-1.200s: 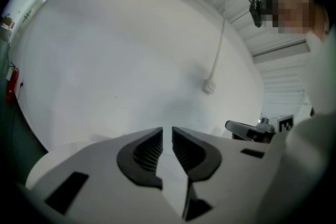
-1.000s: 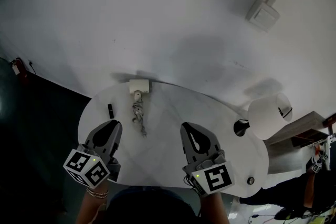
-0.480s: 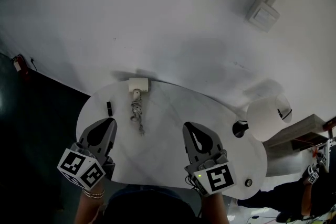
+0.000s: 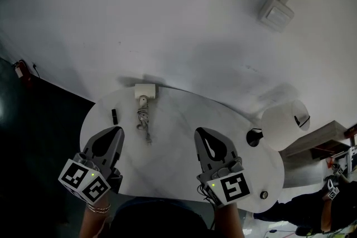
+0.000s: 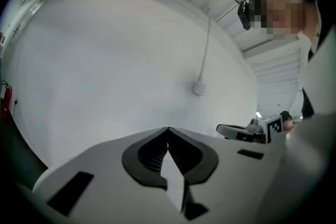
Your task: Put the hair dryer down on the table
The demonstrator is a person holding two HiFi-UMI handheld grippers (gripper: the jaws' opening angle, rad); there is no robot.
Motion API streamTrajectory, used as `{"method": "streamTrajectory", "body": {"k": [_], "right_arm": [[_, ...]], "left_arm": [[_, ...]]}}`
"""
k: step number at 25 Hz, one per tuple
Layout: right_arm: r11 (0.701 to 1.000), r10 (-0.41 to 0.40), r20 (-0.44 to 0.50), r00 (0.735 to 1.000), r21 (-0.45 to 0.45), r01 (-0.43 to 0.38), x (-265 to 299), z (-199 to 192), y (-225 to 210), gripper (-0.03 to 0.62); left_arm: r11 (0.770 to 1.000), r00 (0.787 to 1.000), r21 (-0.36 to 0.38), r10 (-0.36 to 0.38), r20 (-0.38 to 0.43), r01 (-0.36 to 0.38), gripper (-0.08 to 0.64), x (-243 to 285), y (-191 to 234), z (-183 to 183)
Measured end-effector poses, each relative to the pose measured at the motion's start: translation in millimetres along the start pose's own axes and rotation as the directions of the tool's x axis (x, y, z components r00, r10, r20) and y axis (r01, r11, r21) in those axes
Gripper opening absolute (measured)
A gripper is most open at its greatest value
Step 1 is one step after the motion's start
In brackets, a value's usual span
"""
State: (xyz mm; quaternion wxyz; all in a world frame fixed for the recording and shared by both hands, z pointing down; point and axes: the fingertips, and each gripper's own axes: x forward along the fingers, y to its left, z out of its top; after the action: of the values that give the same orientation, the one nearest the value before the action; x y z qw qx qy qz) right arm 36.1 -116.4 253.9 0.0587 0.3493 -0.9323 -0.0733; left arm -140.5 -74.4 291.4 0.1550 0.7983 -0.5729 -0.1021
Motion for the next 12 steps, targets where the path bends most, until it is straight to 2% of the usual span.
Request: {"method": "streamTrajectory", "body": {"k": [5, 9, 12], "right_arm": [[1.000, -0.002, 0.013, 1.000, -0.002, 0.002, 0.9, 6.5, -6.8, 0.018], [1.000, 0.011, 0.027, 1.000, -0.006, -0.011, 5.4, 14.7, -10.3, 0.018], [1.000, 0.003, 0.039, 0.999, -0.007, -0.003, 5.7, 20.7, -15.4, 0.018]], "left_arm": [[0.999, 1.000, 0.034, -0.028, -0.007, 0.028, 0.017, 5.5, -8.8, 8.4], [0.992, 1.000, 0.128, 0.016, 0.008, -0.017, 0.017, 4.6, 2.5, 23.1], [0.989, 0.999, 0.143, 0.037, 0.011, -0.038, 0.017, 4.5, 11.9, 29.2]]}}
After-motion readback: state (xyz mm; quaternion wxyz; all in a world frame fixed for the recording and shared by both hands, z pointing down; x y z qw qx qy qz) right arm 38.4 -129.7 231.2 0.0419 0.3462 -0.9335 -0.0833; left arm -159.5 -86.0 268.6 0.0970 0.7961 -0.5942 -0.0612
